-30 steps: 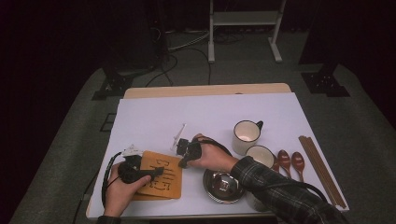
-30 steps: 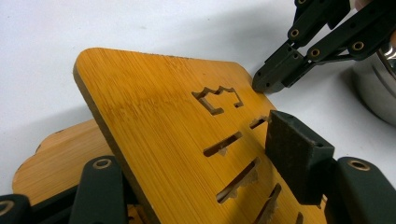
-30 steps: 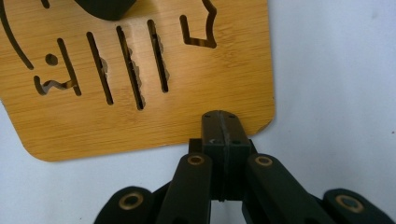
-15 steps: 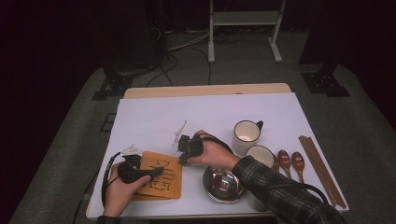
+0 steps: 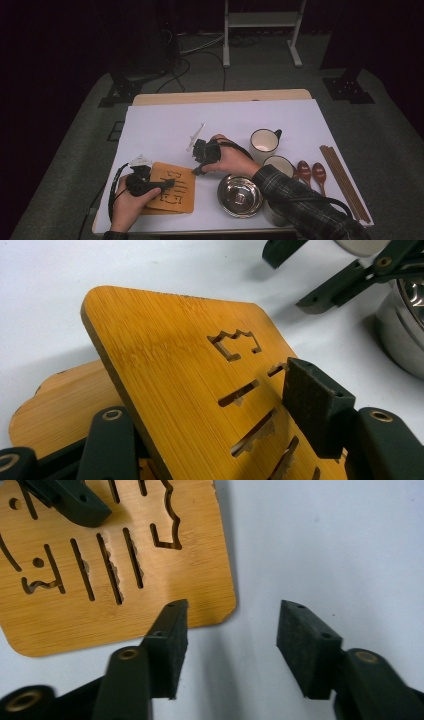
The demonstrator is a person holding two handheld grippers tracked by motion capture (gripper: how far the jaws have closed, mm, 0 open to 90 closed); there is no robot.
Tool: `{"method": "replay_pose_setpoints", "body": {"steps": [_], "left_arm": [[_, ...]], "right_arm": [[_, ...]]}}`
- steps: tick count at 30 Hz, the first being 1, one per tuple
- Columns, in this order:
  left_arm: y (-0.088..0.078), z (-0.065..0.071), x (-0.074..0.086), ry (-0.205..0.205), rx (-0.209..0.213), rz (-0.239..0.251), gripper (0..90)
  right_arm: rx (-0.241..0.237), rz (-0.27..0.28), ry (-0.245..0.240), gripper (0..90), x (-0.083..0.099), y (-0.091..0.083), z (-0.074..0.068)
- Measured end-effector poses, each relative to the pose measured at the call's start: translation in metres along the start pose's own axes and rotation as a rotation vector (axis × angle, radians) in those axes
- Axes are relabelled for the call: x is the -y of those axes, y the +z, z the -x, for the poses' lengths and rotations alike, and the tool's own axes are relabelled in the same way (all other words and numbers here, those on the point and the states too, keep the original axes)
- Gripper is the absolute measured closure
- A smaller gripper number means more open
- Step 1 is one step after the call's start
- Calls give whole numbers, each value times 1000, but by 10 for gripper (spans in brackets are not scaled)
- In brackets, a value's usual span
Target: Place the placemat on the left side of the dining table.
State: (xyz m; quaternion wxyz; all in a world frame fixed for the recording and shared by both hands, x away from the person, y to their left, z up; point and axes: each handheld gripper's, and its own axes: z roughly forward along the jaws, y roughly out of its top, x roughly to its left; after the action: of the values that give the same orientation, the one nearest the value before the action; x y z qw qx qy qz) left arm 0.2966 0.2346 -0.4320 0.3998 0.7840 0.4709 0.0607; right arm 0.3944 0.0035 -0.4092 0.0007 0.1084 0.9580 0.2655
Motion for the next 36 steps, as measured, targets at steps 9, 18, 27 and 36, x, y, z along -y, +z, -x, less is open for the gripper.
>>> {"method": "replay_pose_setpoints", "body": {"steps": [9,18,27,36], "left_arm": [[0,0,0,-1,2,4,387],[-1,-1,1,-4,6,3,392],[-1,-1,1,-6,9,0,395],[-2,-1,1,-9,8,1,397]], "right_arm": [[25,-3,30,307,-1,-16,3],[45,27,35,300,0,-37,7],[86,55,45,294,6,-60,17],[128,83,70,288,12,-78,31]]}}
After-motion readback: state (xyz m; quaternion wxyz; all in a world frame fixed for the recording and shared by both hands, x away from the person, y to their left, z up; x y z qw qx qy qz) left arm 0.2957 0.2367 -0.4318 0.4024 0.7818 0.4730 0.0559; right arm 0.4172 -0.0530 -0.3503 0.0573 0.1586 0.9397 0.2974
